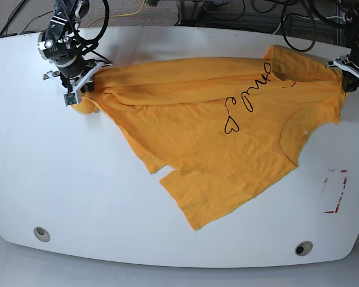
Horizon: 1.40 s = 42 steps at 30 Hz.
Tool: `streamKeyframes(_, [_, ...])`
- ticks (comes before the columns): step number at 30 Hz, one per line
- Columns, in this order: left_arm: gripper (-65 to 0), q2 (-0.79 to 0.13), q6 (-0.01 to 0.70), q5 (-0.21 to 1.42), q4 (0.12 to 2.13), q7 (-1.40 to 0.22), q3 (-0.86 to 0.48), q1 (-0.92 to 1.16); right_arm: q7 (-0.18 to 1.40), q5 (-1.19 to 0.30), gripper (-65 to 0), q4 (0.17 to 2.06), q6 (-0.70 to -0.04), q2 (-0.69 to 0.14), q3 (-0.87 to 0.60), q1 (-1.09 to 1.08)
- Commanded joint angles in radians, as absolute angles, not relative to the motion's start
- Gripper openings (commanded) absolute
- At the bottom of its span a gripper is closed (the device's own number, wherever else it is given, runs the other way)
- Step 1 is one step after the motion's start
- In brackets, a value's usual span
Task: Layout the t-shirt on the table in an organized manner, then fold the t-shirt properly
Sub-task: 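Lay the stretched shirt flat on the table and release both grippers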
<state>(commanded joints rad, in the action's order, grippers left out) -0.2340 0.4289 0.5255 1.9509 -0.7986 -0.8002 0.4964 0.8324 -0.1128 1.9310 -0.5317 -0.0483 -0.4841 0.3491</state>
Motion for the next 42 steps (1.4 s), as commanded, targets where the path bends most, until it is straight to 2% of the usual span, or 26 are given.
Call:
streamKeyframes(6, [-64.3,-0.236,0.429,0.526,1.949,-0.803,-0.796,0.499,0.834,-0.111,-18.2,1.931,-0.532,-0.048,-0.484,0.352])
streamKeyframes(9, [-63.6,-0.236,0.429,0.526,1.949,-0.834,-0.796,0.496,0.834,-0.111,-11.6,1.934,-0.532,-0.048,-0.484,0.358])
streamKeyframes(15, [-48.2,-0.254,0.429,0.529,1.949,-0.888,-0.796,0.490,0.831,-0.119,-10.5,2.005,-0.541,-0.047,-0.484,0.364])
streamKeyframes(16, [-47.2,-0.254,0.429,0.530,1.951,-0.888,-0.799,0.490,0.831,-0.119,-10.5,2.012,-0.541,-0.042,-0.481,0.363])
streamKeyframes(22, [-49.6,-0.254,0.429,0.527,1.951,-0.888,-0.803,0.470,0.829,-0.119,-10.3,2.020,-0.542,-0.022,-0.479,0.315])
streamKeyframes(34, [-49.0,-0.255,0.429,0.527,1.952,-0.888,-0.802,0.464,0.835,-0.122,-10.3,2.005,-0.544,-0.019,-0.469,0.194])
streamKeyframes(42, [-49.2,-0.255,0.429,0.527,1.954,-0.888,-0.800,0.406,0.835,-0.114,-10.3,2.005,-0.544,-0.022,-0.423,0.197])
